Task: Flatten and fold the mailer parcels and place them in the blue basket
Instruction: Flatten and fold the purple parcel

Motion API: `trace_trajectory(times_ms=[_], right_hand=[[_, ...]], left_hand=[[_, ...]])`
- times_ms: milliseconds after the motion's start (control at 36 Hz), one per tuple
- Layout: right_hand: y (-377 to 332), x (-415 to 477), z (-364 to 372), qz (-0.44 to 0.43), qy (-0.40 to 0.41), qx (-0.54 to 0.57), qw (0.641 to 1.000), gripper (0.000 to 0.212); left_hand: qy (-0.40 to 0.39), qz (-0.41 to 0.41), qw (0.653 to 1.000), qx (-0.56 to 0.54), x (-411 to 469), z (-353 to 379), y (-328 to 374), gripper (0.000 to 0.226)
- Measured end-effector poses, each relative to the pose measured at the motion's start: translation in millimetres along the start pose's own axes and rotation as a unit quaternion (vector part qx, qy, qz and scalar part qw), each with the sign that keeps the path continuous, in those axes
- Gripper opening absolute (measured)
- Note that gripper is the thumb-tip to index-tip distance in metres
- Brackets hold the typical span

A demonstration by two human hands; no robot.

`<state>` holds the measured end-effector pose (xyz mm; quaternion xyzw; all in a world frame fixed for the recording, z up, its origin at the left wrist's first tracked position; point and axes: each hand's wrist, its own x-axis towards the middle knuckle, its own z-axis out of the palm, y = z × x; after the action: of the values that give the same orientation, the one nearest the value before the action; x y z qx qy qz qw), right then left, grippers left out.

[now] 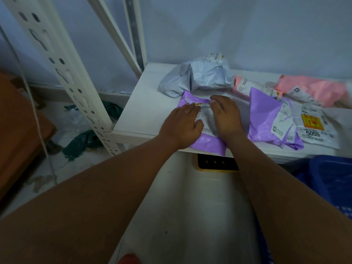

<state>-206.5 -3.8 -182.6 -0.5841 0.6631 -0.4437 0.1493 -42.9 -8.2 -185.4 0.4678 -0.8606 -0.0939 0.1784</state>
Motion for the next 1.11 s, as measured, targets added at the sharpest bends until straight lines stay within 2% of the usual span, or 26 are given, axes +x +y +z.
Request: trace_trajectory(times_ms=[250, 472, 528, 611, 695, 806, 917, 1111], right_hand=[[-3.3, -1.7, -4.1, 0.078, -0.046, 0.096, 0.991, 0.032], [-2.0, -10.7, -2.0, 0.054, -0.074, 0.025, 0.995, 0.038], [-1.8, -15.6, -1.7, 0.040, -0.086, -0.019, 0.995, 0.044], [-3.6, -28.4, 1.9, -0.009, -0.109, -0.161, 0.981, 0.068], [-9.7, -43.1, 7.0, -0.028, -0.082, -0.243, 0.966, 0.074], [-18.2, -56.0, 8.9, -0.008, -0.045, -0.274, 0.961, 0.071], [-21.8, -68.2, 8.4, -0.002, -0.050, -0.311, 0.949, 0.066], [-25.6, -79.6, 7.7, 0.003, -0.025, -0.417, 0.908, 0.055]], left_hand=[[-0.011, -0.010, 1.000, 0.003, -2.1, -3.2, 2.5, 0.065], [-0.009, -0.016, 1.000, 0.000, -2.5, -3.9, 5.2, 0.065], [-0.010, -0.018, 1.000, 0.004, -1.9, -2.9, 5.1, 0.067], [-0.007, -0.019, 1.000, 0.013, -1.2, -1.7, 5.2, 0.072], [-0.014, -0.020, 1.000, 0.017, -1.9, -2.6, 5.4, 0.068], [-0.025, -0.013, 0.999, 0.023, -2.6, -5.2, 5.6, 0.066], [-0.033, -0.014, 0.999, 0.029, -1.7, -5.3, 5.4, 0.056], [-0.034, -0.038, 0.997, 0.056, 0.4, -5.2, 8.3, 0.057]])
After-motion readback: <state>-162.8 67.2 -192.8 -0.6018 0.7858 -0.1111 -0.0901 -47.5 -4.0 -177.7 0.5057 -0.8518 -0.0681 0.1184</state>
